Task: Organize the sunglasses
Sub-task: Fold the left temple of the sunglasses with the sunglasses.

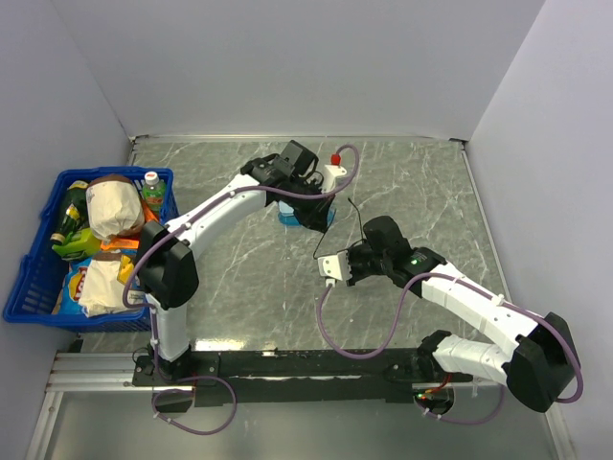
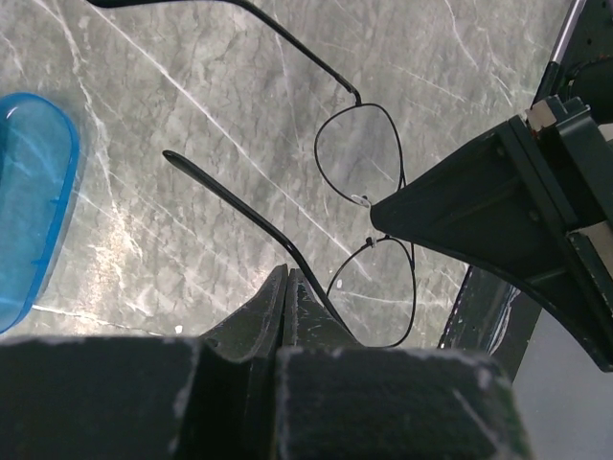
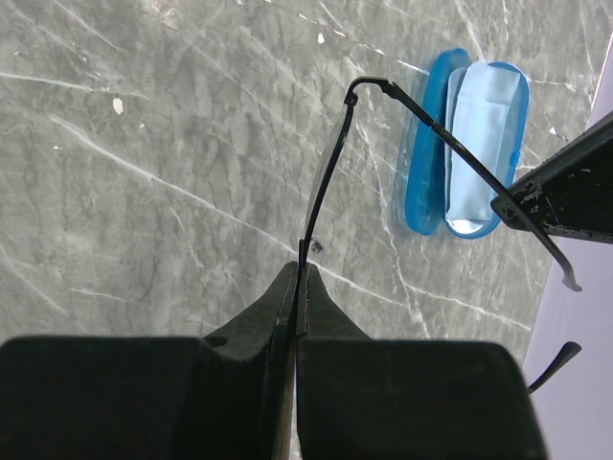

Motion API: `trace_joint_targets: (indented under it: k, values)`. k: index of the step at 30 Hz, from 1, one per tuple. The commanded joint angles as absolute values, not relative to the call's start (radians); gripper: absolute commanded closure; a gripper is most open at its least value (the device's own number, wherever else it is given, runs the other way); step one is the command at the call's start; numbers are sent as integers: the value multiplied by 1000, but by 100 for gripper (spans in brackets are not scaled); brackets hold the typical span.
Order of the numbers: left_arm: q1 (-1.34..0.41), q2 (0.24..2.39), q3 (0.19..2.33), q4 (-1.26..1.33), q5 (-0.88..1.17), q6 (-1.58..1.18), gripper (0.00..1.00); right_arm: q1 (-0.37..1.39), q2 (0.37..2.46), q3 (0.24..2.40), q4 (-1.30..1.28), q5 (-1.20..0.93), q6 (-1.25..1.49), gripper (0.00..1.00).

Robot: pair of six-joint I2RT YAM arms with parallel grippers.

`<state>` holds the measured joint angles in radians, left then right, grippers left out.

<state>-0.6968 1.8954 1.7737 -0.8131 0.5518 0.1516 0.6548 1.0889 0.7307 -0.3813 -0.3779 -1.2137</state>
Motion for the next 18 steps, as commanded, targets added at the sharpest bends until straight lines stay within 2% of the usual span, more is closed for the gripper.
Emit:
trace_joint_targets:
  k: [1, 18]
  values:
    - [-704, 1898, 1819, -824, 571, 175, 99, 666, 1091, 726, -356, -394, -1227, 100]
    - [-755, 1939, 1851, -867, 580, 204, 99, 663, 1083, 723, -348, -393, -1227, 100]
